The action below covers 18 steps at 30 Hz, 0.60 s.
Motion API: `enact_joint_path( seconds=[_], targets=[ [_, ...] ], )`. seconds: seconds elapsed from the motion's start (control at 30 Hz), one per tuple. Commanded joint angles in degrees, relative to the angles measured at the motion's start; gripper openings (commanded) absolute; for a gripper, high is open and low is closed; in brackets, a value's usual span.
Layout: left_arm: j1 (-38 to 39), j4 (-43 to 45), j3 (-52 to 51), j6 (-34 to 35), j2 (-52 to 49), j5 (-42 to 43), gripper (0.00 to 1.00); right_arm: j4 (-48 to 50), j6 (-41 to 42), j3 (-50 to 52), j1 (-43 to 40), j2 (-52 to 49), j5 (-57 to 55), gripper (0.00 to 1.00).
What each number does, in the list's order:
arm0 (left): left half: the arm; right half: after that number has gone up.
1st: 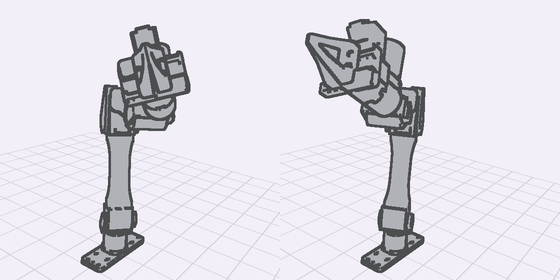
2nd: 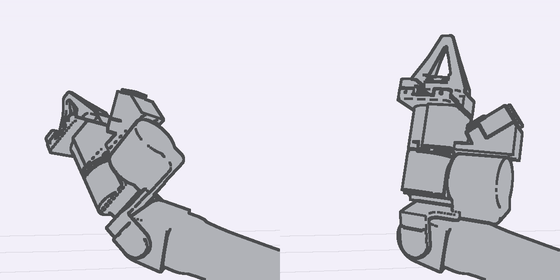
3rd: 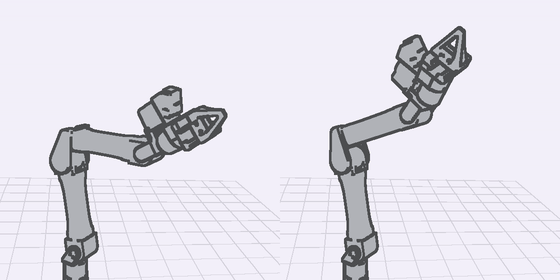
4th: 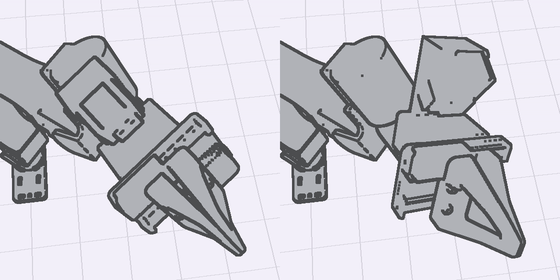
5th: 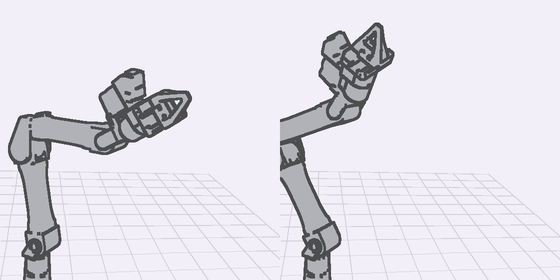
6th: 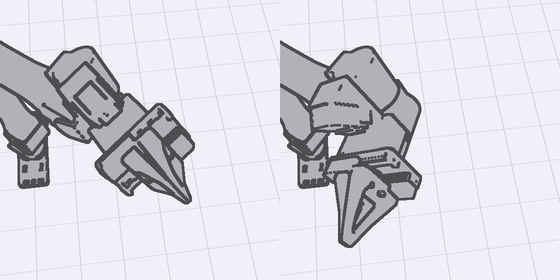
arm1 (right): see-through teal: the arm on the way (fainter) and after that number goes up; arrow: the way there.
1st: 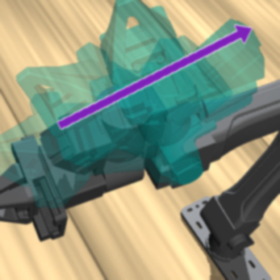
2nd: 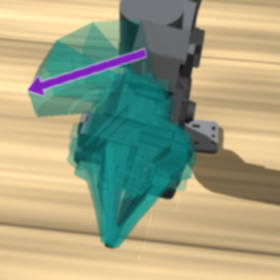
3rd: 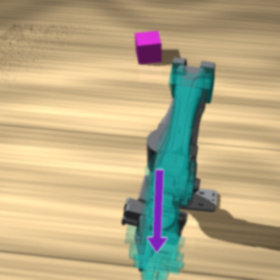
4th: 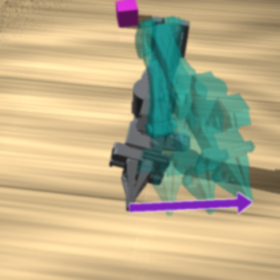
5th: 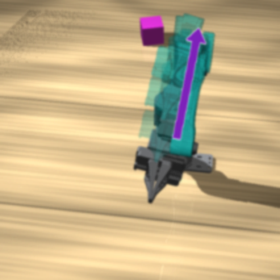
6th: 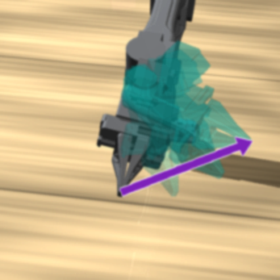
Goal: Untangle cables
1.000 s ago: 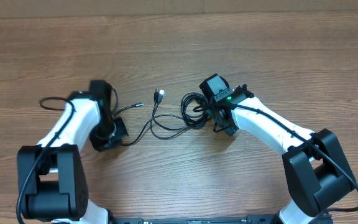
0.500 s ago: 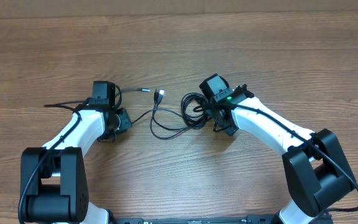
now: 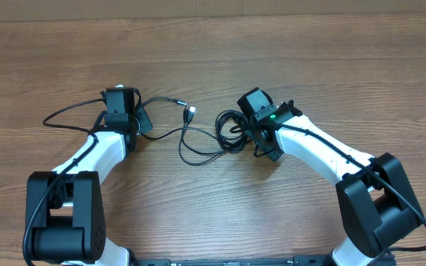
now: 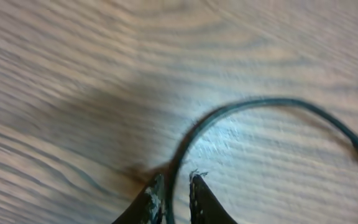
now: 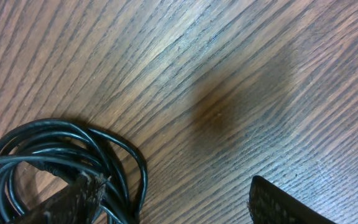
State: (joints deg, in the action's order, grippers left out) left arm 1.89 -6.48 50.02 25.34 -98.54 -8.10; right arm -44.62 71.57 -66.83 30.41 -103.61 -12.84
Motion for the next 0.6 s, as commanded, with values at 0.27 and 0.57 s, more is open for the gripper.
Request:
enact_joint_path(
  seconds=[0.27, 0.57],
  targets=[
    [0.09, -19.26, 14.25, -5.62, 1.99, 14.75, 0.13, 0.55, -0.04, -0.61, -0.07, 0.85, -2.40, 0.28],
    [8.26, -22.86, 17.29, -2.60, 0.92, 30.27, 0.12, 1.55, 0.13, -0.61, -1.31, 0.85, -4.31, 0.04]
  ],
)
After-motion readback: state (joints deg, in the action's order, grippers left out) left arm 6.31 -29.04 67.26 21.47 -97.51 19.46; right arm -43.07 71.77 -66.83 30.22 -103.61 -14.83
